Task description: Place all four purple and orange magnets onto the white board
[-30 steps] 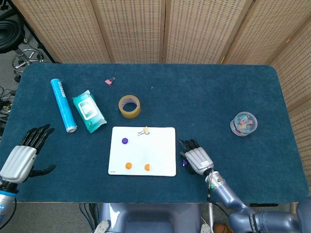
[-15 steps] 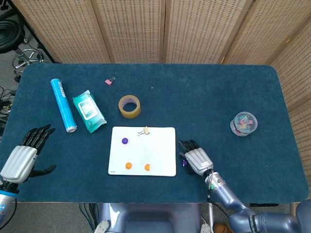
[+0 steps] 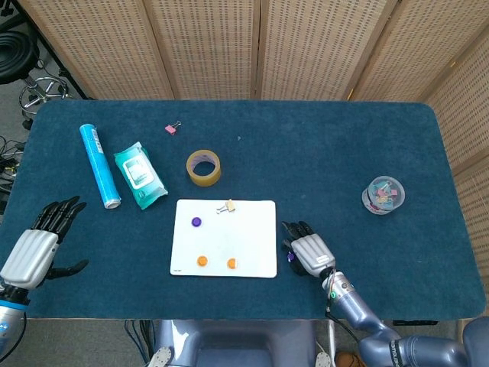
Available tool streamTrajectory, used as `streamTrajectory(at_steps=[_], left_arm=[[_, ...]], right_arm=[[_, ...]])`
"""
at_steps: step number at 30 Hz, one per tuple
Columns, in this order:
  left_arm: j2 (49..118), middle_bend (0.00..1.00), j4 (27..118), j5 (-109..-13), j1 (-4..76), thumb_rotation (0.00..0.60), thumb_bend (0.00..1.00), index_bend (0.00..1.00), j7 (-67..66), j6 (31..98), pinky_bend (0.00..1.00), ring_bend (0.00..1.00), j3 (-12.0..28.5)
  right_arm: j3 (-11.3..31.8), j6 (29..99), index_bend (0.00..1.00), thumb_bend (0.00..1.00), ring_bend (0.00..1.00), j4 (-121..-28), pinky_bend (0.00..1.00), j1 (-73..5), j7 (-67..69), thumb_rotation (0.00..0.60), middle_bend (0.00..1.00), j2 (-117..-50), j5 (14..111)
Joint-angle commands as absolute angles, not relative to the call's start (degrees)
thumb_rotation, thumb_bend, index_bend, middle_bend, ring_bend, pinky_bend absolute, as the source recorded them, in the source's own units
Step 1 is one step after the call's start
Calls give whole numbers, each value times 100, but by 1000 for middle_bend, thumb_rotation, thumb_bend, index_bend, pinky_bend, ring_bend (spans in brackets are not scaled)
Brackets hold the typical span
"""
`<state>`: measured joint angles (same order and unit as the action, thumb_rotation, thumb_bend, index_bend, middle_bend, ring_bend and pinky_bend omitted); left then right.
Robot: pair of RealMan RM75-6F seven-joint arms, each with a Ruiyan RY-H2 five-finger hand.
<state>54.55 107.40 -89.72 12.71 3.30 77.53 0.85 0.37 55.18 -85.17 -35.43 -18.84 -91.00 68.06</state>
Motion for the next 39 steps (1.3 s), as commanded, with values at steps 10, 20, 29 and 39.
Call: streamTrajectory(at_steps=[10,20,29,39], left_arm=[[5467,0,10752,-8965,1273,600,153,0,289,7737,0,0,75],[5474,0,10755,-8958,1285,600,152,0,269,7705,0,0,69],[5484,0,10776,-8996,1272,600,154,0,227,7725,0,0,48],[5480,0,10789,-8999,1276,600,153,0,231,7719,0,0,46]], right_arm=[[97,5546,510,398,0,-8348,0,-3440,-1725,600,0,-9208,6978],[171,5662,570,398,0,-8276,0,-3336,-1673,600,0,-9222,7006],[211,5674,573,398,0,-8298,0,-3259,-1645,600,0,-9144,6995],[524,5636,574,398,0,-8568,0,-3454,-1734,600,0,-9039,7057]])
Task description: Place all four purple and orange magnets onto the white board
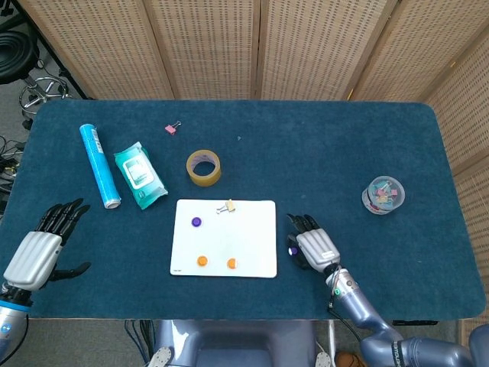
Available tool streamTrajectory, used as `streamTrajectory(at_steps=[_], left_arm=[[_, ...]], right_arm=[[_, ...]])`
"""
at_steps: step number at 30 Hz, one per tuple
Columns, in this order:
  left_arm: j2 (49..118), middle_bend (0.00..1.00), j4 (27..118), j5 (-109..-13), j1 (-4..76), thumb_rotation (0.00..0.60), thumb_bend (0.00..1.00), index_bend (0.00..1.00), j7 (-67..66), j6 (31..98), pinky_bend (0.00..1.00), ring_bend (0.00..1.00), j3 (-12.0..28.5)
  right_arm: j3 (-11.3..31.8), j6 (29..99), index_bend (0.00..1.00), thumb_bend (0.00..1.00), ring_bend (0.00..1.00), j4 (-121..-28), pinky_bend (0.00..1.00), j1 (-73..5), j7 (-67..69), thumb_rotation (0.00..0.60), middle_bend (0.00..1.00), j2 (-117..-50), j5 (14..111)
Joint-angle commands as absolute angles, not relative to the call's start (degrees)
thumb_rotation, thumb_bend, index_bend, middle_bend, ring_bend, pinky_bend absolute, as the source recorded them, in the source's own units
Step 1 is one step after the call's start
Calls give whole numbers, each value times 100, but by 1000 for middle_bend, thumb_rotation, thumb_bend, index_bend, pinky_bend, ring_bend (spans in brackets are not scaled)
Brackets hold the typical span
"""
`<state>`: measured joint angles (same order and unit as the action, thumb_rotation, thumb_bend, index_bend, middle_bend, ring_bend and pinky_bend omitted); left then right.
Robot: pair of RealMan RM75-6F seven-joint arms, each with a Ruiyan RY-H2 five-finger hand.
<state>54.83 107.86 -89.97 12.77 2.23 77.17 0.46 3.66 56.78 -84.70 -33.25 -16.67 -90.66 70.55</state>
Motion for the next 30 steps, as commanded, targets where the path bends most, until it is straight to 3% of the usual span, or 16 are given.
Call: streamTrajectory(at_steps=[1,10,16,30], left_arm=[[5476,0,10790,-9003,1276,600,153,0,238,7724,0,0,46],[5432,0,10781,-9050,1257,600,153,0,339,7775,0,0,40],[5382,0,10745,-9025,1267,600,153,0,479,7765,0,0,55],[5283,0,10675,-8965,1271,600,153,0,774,7781,0,0,99]], right_arm=[[605,5582,574,398,0,-8609,0,-3529,-1788,600,0,-9033,7018],[1229,5052,573,398,0,-8650,0,-4271,-2416,600,0,-9294,6342],[1582,4687,573,398,0,-8080,0,-4918,-2770,600,0,-9965,5595],[1930,4536,573,398,0,-7035,0,-5623,-2837,600,0,-10794,4831]])
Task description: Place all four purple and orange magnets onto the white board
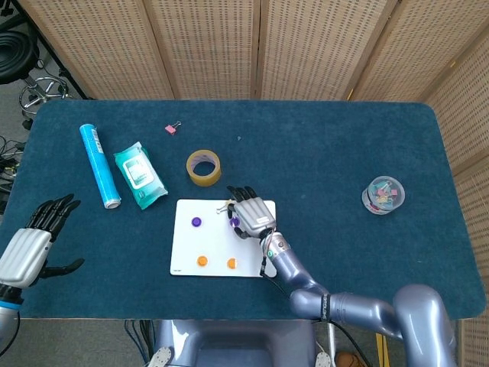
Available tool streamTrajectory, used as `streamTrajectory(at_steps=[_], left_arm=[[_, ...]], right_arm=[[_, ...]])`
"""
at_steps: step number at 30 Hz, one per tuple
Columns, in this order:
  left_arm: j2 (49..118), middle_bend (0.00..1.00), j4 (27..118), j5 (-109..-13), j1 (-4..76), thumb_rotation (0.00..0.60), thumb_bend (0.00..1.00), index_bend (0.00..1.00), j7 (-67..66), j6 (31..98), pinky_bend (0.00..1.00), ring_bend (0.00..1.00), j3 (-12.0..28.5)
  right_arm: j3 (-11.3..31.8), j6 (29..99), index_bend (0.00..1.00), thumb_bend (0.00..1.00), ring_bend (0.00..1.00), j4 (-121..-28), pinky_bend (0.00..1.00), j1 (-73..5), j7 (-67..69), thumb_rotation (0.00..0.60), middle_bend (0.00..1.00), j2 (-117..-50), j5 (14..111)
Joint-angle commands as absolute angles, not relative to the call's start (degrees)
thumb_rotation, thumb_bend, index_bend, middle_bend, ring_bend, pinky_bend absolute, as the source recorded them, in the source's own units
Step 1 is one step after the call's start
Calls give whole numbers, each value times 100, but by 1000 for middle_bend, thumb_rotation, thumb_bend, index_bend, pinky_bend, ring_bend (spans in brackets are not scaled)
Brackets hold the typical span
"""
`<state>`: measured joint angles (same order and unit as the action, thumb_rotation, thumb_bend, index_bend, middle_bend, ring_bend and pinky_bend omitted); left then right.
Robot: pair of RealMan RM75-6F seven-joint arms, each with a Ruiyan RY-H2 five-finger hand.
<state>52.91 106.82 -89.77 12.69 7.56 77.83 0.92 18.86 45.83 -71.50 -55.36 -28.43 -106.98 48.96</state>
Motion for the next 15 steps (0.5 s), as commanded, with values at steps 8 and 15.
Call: streamTrajectory(at_steps=[8,15], left_arm=[[5274,0,10651,-8912,1295,600,152,0,812,7727,0,0,116],[5272,0,10659,-8901,1295,600,156,0,803,7724,0,0,120]], right_arm=[[1900,4419,573,398,0,-6676,0,-5826,-2813,600,0,-11013,4668],[1976,4363,572,398,0,-6425,0,-5947,-2712,600,0,-11195,4473]])
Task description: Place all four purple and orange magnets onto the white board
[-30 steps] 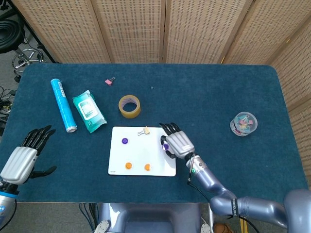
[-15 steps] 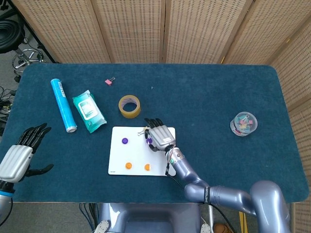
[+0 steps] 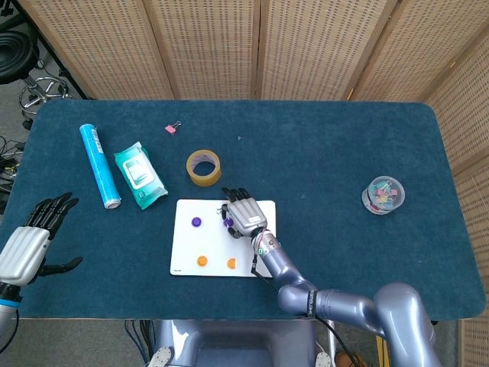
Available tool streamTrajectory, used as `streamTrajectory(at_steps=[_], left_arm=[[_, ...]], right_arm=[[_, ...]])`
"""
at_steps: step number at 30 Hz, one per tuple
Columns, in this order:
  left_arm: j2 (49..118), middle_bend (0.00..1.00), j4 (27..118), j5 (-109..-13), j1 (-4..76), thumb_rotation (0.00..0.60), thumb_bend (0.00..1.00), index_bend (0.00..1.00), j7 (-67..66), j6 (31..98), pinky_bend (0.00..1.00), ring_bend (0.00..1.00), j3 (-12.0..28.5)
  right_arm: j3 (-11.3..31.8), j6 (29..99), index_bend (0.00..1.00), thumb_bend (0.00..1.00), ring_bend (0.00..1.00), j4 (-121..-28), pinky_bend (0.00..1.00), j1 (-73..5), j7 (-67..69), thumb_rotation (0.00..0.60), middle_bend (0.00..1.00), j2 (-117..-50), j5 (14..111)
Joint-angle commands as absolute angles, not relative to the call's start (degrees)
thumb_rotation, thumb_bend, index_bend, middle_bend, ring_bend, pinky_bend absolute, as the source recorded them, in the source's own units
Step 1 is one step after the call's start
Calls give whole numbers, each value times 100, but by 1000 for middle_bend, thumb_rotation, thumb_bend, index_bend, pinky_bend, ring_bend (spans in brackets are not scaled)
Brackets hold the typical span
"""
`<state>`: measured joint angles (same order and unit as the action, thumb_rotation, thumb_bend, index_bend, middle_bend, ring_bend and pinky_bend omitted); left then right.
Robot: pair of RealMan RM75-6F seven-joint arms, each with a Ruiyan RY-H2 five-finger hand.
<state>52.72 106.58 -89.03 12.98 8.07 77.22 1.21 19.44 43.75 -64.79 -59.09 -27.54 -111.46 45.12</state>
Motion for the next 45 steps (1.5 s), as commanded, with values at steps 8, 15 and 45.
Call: streamTrajectory(at_steps=[8,15,45], left_arm=[[5264,0,10657,-8900,1290,600,153,0,823,7733,0,0,125],[5248,0,10657,-8920,1285,600,155,0,857,7743,0,0,121],[5361,0,10661,-9164,1179,600,153,0,681,7933,0,0,26]], right_arm=[[1879,4386,548,398,0,-6270,0,-5996,-2712,600,0,-11283,4450],[1805,4358,346,398,0,-6367,0,-6000,-2741,600,0,-11187,4410],[946,6312,24,6,0,-9697,0,-4537,-2534,600,0,-8412,6233]])
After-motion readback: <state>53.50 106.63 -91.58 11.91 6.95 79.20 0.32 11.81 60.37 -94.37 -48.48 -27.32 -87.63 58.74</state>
